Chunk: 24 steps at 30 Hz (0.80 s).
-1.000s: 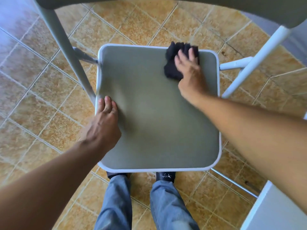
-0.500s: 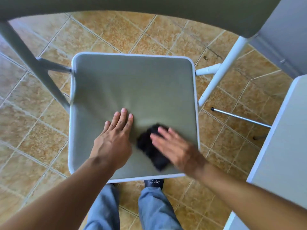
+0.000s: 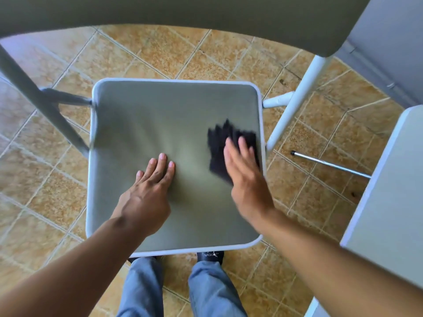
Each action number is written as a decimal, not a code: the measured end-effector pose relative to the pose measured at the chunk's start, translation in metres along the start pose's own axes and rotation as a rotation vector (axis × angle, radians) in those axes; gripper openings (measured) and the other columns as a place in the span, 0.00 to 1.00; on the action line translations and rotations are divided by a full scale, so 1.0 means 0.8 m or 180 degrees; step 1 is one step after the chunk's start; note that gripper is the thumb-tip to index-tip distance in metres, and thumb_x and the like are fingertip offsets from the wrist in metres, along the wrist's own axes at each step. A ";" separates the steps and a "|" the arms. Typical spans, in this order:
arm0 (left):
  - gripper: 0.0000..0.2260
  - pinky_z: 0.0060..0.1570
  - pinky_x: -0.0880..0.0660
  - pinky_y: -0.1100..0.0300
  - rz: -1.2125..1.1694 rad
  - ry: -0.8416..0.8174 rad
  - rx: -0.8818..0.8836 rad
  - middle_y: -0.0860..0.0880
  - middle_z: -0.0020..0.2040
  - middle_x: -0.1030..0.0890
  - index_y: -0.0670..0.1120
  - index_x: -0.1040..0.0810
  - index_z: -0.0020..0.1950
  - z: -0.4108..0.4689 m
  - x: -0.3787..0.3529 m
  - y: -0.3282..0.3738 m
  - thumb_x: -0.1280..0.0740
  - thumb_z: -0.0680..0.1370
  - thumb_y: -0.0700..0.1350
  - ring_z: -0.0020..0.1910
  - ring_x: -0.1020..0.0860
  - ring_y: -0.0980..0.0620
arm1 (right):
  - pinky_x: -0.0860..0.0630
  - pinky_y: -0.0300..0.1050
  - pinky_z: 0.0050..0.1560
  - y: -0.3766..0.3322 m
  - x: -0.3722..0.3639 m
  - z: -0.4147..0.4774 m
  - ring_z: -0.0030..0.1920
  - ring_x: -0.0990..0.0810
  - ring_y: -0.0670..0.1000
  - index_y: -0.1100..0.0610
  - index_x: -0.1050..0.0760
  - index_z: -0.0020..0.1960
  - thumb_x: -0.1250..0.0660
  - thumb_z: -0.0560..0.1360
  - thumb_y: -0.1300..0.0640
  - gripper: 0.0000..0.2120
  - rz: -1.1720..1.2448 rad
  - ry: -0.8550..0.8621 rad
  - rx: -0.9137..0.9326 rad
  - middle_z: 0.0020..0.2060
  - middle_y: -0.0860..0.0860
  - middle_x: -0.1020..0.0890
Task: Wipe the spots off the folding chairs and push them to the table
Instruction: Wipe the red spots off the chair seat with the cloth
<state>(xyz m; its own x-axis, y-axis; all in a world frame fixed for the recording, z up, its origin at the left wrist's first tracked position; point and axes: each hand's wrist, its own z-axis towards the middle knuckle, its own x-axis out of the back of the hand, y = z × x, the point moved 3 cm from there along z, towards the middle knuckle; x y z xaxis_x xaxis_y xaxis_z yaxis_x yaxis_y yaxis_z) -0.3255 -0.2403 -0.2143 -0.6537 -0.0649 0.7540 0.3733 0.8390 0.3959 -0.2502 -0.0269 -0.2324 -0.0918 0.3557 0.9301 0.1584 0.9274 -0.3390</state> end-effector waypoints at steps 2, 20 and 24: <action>0.36 0.75 0.49 0.49 0.0015 0.0004 0.0023 0.47 0.79 0.53 0.47 0.48 0.78 0.000 -0.001 0.001 0.43 0.72 0.33 0.77 0.55 0.47 | 0.40 0.62 0.75 -0.029 -0.001 -0.075 0.77 0.42 0.60 0.66 0.32 0.72 0.60 0.79 0.71 0.28 0.0112 -0.0184 0.0309 0.74 0.58 0.33; 0.32 0.73 0.42 0.46 0.0234 0.0006 0.0053 0.47 0.79 0.50 0.46 0.43 0.77 0.005 0.001 0.004 0.42 0.73 0.36 0.77 0.49 0.46 | 0.51 0.58 0.78 0.025 0.015 0.133 0.79 0.53 0.61 0.65 0.45 0.77 0.49 0.75 0.74 0.31 -0.0524 -0.0029 -0.0515 0.79 0.57 0.47; 0.34 0.74 0.45 0.47 0.0065 -0.0016 -0.0012 0.48 0.79 0.52 0.47 0.45 0.78 0.005 0.000 -0.002 0.42 0.72 0.35 0.78 0.51 0.47 | 0.46 0.60 0.77 -0.005 -0.003 0.012 0.79 0.48 0.61 0.64 0.37 0.74 0.53 0.69 0.73 0.34 -0.0072 0.0236 -0.0354 0.77 0.56 0.38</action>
<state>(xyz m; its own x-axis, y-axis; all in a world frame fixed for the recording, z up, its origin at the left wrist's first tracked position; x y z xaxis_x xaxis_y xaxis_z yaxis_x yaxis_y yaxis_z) -0.3286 -0.2393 -0.2167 -0.6491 -0.0451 0.7594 0.3891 0.8381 0.3823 -0.2599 -0.0302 -0.2343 -0.0241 0.3215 0.9466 0.2657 0.9149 -0.3039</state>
